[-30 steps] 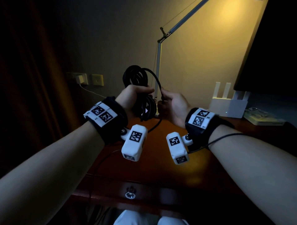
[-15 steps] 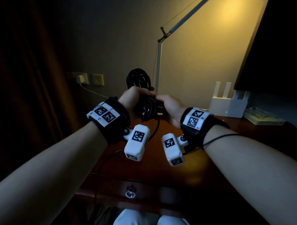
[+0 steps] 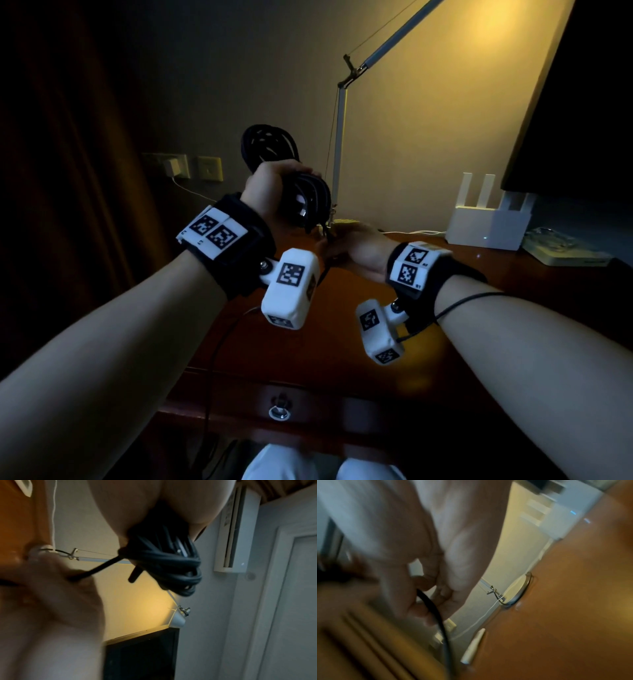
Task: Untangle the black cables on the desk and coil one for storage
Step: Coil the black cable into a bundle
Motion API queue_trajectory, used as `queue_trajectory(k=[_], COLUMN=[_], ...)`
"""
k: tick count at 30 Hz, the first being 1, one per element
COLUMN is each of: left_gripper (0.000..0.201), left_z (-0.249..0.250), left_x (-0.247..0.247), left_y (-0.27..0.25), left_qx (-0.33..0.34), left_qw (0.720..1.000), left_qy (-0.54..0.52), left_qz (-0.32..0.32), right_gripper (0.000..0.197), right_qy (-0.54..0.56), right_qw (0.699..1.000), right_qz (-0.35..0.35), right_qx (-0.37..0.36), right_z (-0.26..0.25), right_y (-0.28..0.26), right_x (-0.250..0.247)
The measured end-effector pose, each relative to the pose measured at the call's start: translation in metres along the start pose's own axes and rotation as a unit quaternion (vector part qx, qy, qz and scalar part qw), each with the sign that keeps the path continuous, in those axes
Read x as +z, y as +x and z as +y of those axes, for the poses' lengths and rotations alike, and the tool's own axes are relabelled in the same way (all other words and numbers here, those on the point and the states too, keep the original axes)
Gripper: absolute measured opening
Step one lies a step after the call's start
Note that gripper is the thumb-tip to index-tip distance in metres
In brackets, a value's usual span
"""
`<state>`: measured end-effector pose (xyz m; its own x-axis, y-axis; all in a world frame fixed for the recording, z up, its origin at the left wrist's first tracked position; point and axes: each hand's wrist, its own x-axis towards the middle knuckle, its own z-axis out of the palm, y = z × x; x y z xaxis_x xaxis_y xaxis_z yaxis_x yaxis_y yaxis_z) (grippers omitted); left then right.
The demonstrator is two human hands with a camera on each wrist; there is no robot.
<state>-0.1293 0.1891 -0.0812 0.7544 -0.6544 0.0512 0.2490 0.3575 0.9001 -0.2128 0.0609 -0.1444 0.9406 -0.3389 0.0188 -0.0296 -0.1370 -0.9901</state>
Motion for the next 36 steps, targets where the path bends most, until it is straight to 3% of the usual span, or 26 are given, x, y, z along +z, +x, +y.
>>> queue_trajectory(k=[3,5,7,10,12,16,18,21,24,26,29,31,34,36], left_gripper=[0.008,0.011,0.008,0.026,0.022,0.021,0.019,0.012,0.057,0.061,0.071,0.061,0.017,0.02], left_z=[0.004,0.004,0.005,0.006,0.006,-0.009,-0.017,-0.019,-0.016,-0.01,-0.003,-0.001,0.001,0.005], left_x=[0.004,0.007,0.006,0.0,-0.002,-0.005,-0.006,-0.008,-0.007,-0.007,-0.006,-0.004,0.0,-0.001], left_y=[-0.001,-0.004,-0.005,-0.001,-0.002,0.006,0.01,0.015,0.017,0.018,0.016,0.012,0.013,0.014], left_qx=[0.019,0.03,0.031,0.028,0.031,0.016,0.005,0.02,0.011,0.014,-0.013,-0.022,-0.03,-0.011], left_qw=[0.998,0.997,0.998,0.998,0.999,0.999,0.999,0.992,0.995,0.994,0.997,0.998,0.999,0.998], left_qy=[-0.057,-0.068,-0.06,-0.06,-0.04,-0.009,0.034,0.105,0.07,0.071,0.056,0.037,-0.024,-0.051], left_qz=[-0.008,-0.015,-0.014,0.006,0.014,0.027,0.036,0.068,0.075,0.088,0.058,0.036,-0.026,-0.032], right_gripper=[0.008,0.013,0.016,0.015,0.014,0.011,0.027,0.028,0.02,0.011,0.024,0.034,0.026,0.017], right_qy=[-0.066,-0.123,-0.112,-0.04,-0.065,-0.176,-0.217,-0.259,-0.186,-0.062,-0.009,-0.005,-0.065,-0.099], right_qw=[0.998,0.992,0.993,0.995,0.99,0.977,0.969,0.961,0.981,0.998,0.999,0.999,0.996,0.992], right_qz=[-0.009,-0.009,0.014,0.085,0.112,0.086,0.056,0.029,0.024,-0.005,-0.005,-0.011,-0.024,-0.013], right_qx=[0.003,0.004,-0.018,-0.041,-0.05,-0.083,-0.104,-0.09,-0.041,0.007,0.044,0.045,0.05,0.071], right_z=[0.005,0.006,0.005,0.005,0.002,-0.012,-0.018,-0.023,-0.016,-0.008,0.008,0.013,0.019,0.025], right_y=[-0.003,-0.007,-0.009,-0.004,0.0,0.002,0.003,-0.001,-0.004,-0.012,-0.013,-0.01,-0.012,-0.012], right_x=[0.006,0.006,0.003,-0.003,-0.006,0.0,0.003,0.001,-0.001,0.001,0.0,0.0,-0.004,-0.007])
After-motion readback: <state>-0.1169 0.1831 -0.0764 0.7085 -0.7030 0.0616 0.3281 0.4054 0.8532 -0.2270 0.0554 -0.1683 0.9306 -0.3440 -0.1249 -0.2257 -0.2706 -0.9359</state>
